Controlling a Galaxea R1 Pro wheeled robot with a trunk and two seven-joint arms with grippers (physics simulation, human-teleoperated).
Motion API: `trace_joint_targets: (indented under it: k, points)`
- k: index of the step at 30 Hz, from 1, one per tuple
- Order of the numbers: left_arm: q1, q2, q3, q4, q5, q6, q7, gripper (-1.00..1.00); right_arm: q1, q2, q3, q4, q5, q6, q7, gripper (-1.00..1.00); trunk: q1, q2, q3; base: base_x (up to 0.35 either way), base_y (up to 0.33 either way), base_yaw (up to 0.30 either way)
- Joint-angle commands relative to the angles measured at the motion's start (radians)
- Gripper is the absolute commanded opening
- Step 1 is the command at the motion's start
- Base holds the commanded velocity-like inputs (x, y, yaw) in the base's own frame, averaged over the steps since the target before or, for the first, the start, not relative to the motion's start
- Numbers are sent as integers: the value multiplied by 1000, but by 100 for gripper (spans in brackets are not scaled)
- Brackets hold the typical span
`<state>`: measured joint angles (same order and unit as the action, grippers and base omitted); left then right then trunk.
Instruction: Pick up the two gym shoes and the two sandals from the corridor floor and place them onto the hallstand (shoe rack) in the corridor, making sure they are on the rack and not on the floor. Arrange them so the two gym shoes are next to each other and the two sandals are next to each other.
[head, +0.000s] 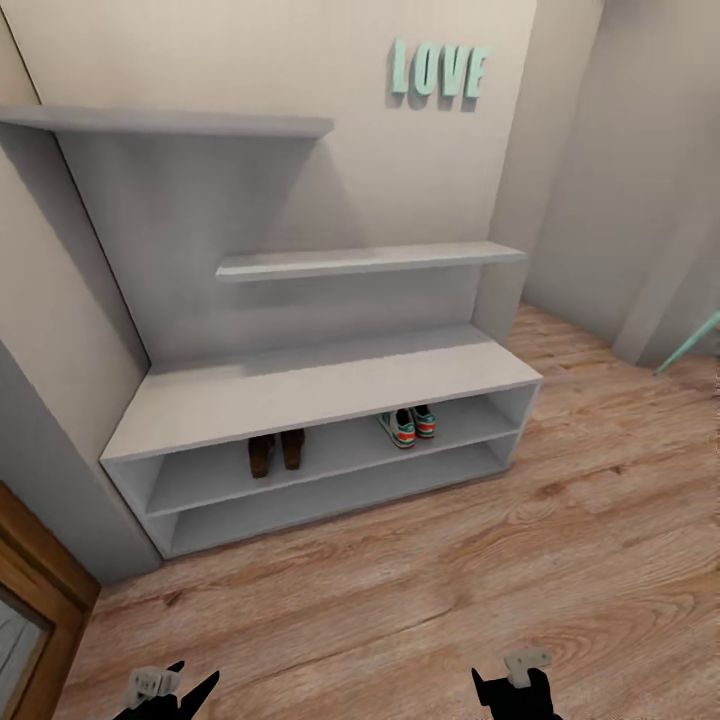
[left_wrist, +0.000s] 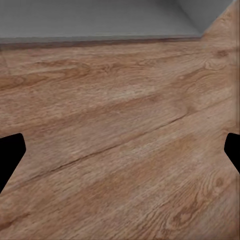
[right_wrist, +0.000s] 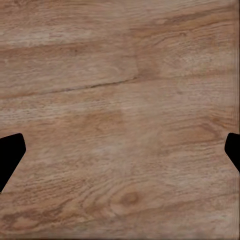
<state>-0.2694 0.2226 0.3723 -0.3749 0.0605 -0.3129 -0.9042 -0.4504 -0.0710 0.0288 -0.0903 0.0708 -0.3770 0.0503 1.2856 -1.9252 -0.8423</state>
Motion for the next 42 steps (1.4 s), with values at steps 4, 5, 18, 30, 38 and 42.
trace_joint_targets:
  k: [4,5,18,30,38,42]
  points:
    - [-1,-1,4,8,1,-4,-4,100,3,1,2,1,6,-3,-1,100,-16,28,12,0,0,-98]
    - [-1,-1,5,11,2,-4,-4,100,4,1,2,1,6,-3,-1,100,-19,35,15,0,0,-45]
    - [-1,0,5,23,14,-5,-4,100,9,3,3,1,7,-4,-1,100,-46,84,37,0,0,-11]
    - [-1,0,5,25,15,-5,-4,100,16,20,3,51,8,-1,0,100,-46,84,37,0,0,0]
    - [-1,3,9,24,17,-5,-4,100,43,22,2,64,9,0,-1,100,-46,84,37,0,0,0]
    - [0,9,35,23,23,-5,-5,100,51,23,3,65,9,0,-1,100,-46,84,37,0,0,0]
